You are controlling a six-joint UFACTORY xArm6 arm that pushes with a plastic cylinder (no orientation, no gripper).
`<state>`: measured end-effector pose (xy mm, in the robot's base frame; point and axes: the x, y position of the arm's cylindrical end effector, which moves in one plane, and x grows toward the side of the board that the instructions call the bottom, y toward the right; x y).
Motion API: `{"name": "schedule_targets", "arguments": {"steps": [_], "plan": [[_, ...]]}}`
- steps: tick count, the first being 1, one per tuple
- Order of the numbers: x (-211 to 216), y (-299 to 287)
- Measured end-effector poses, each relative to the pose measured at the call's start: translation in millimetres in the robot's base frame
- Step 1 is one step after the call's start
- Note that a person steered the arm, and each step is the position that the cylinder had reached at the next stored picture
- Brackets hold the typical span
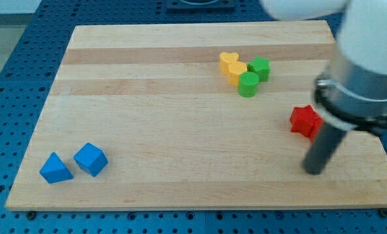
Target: Move the red circle to the bottom left of the red star
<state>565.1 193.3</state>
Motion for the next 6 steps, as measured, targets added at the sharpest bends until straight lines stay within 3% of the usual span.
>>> {"name": "schedule_targets", "arguments": {"steps": [1,2,6], "plan": [[-14,58],[-44,75],[-50,7]]}}
